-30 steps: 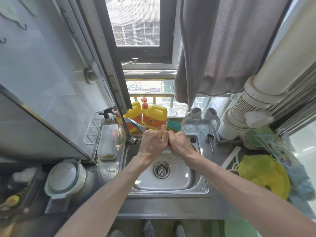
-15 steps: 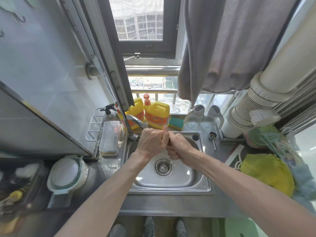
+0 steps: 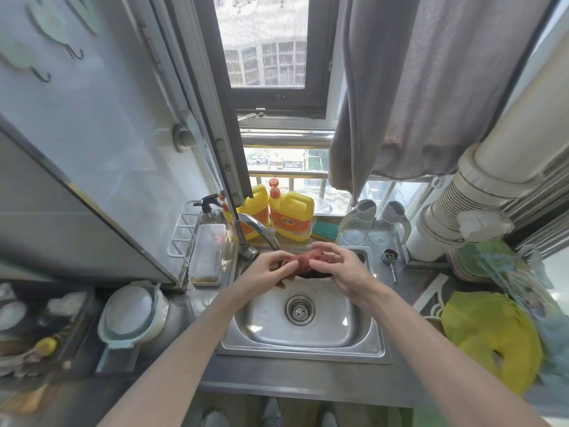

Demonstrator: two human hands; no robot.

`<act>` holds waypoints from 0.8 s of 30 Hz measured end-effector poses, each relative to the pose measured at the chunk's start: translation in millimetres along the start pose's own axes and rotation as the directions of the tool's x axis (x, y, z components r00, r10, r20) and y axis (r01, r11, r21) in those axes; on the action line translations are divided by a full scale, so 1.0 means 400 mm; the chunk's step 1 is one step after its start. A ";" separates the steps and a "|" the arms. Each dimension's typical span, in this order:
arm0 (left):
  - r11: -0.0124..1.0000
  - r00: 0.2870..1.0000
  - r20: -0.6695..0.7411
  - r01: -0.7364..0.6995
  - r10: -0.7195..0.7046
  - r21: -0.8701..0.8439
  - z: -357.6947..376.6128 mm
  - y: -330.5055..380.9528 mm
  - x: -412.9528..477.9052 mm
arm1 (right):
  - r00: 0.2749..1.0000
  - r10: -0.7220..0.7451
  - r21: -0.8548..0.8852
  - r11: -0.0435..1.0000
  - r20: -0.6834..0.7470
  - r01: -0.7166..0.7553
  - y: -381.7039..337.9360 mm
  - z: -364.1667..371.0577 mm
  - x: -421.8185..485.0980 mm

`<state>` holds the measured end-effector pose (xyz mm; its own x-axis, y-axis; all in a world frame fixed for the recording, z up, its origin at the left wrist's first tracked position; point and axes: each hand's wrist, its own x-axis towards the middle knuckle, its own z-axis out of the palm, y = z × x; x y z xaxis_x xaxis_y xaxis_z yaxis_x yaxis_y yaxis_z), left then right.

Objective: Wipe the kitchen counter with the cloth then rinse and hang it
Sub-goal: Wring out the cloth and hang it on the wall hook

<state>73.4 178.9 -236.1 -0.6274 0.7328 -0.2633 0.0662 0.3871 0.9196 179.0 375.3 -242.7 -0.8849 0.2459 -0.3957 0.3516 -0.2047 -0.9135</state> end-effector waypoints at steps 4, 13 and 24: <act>0.988 1.000 0.009 0.021 -0.020 -0.155 -0.024 -0.005 -0.050 | 0.991 -0.121 -0.133 0.985 -0.056 0.112 -0.024 -0.021 -0.029; 0.889 0.997 -0.013 0.063 -0.077 -0.455 -0.019 -0.021 -0.117 | 0.954 -0.299 -0.124 0.947 0.012 0.298 -0.089 0.008 -0.078; 0.953 0.987 -0.088 -0.156 0.138 -0.259 0.018 0.174 -0.071 | 0.939 -0.344 -0.246 0.908 0.025 0.339 -0.219 0.079 -0.088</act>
<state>101.4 189.1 -166.7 -0.6783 0.7270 -0.1072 -0.0394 0.1098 0.9932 170.0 354.7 -145.8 -0.9592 0.2774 -0.0548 0.0940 0.1303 -0.9870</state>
